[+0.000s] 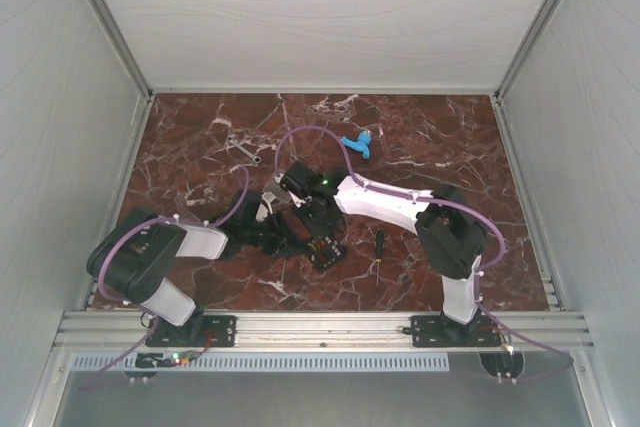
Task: Snap on the fuse box
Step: Install the fuse at the fuse box base.
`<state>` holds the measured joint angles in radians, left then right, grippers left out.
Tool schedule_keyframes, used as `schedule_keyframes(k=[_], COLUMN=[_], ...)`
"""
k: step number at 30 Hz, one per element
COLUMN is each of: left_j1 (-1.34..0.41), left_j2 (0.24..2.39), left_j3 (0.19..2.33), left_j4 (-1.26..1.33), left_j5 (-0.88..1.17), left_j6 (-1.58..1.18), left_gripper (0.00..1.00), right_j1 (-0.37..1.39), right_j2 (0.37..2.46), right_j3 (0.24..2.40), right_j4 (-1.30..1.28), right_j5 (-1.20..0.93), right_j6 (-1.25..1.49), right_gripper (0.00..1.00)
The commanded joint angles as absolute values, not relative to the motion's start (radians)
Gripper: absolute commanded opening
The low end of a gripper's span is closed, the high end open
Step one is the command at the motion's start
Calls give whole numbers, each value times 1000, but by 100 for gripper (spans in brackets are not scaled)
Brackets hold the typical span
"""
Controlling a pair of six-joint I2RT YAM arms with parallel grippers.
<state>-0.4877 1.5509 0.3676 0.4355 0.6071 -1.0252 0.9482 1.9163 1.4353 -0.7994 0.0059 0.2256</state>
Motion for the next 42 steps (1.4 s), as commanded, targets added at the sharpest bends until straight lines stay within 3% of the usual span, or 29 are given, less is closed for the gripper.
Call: schedule_keyframes(k=[1, 17, 30, 42], left_j1=[-494, -494, -494, -494], left_j2=[1550, 1555, 1553, 1548], left_j3=[401, 403, 408, 403], left_j4=[437, 434, 427, 425], left_j5=[592, 591, 594, 586], left_j6=[-1016, -1014, -1009, -1009], left_gripper=[26, 24, 24, 24], right_j1=[957, 940, 940, 947], right_j2=[1860, 1939, 2057, 1836], right_j3=[1441, 1425, 1408, 1423], right_j4=[-779, -764, -831, -751], right_j5=[13, 0, 6, 19], right_j6=[236, 260, 252, 250], right_gripper=[17, 0, 0, 0])
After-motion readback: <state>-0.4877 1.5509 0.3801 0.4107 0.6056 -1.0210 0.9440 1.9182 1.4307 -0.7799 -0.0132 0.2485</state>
